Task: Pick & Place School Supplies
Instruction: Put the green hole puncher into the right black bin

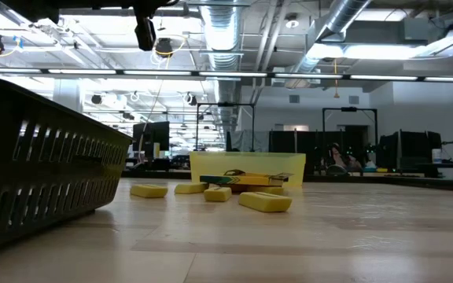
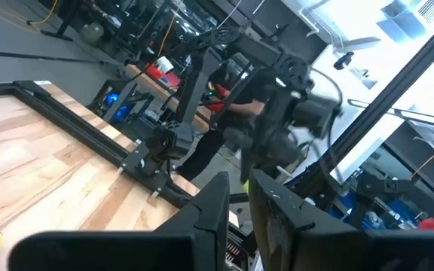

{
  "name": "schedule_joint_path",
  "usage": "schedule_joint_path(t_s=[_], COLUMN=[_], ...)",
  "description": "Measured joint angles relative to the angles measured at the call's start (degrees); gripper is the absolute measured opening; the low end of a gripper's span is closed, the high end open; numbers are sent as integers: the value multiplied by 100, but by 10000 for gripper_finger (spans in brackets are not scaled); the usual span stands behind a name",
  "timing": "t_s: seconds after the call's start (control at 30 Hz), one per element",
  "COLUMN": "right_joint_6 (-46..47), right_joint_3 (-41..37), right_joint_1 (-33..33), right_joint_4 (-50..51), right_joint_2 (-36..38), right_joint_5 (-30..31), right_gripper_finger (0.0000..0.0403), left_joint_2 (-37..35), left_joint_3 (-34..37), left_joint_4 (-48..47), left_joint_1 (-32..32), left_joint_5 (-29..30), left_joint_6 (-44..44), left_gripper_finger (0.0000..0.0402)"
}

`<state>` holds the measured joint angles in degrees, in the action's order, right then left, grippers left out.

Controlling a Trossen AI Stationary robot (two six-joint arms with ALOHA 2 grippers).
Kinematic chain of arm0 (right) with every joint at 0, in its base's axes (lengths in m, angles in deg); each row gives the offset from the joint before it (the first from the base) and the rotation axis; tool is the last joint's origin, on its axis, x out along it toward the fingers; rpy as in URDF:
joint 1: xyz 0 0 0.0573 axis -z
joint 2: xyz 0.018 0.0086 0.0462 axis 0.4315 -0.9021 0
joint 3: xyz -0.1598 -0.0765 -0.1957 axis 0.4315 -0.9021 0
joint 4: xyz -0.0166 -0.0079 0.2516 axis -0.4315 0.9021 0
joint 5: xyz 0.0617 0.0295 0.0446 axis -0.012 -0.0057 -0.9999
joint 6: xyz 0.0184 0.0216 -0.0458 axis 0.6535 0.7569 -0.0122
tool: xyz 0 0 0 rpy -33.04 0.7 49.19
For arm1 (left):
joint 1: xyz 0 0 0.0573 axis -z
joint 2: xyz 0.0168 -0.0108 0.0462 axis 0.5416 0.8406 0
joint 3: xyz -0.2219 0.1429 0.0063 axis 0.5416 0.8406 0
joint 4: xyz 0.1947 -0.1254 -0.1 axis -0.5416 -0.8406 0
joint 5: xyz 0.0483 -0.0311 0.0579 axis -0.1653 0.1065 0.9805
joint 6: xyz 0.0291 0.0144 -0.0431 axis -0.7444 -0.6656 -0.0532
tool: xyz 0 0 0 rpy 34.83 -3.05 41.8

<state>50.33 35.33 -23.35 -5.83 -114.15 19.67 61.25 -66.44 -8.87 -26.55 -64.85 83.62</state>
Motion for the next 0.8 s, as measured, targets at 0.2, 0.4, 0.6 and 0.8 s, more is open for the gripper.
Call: schedule_joint_path(t_s=[0.2, 0.4, 0.6, 0.8], right_joint_6=[-1040, -2159, -2931, -3432], right_joint_3=[-677, -1288, -1721, -2058], right_joint_1=[279, 607, 913, 1026], right_joint_4=[-296, -1213, -1656, -2135], right_joint_2=[-192, -244, -244, -244], right_joint_5=[-408, -546, -635, -663], right_gripper_finger=[10, 10, 10, 10], left_joint_2=[0, 0, 0, 0], left_joint_3=[0, 0, 0, 0], left_joint_4=[7, 49, 37, 29], left_joint_1=[0, 0, -19, -76], left_joint_5=[128, 272, 313, 369], left_joint_6=[-122, 4, -30, 2], left_gripper_finger=[48, 48, 48, 48])
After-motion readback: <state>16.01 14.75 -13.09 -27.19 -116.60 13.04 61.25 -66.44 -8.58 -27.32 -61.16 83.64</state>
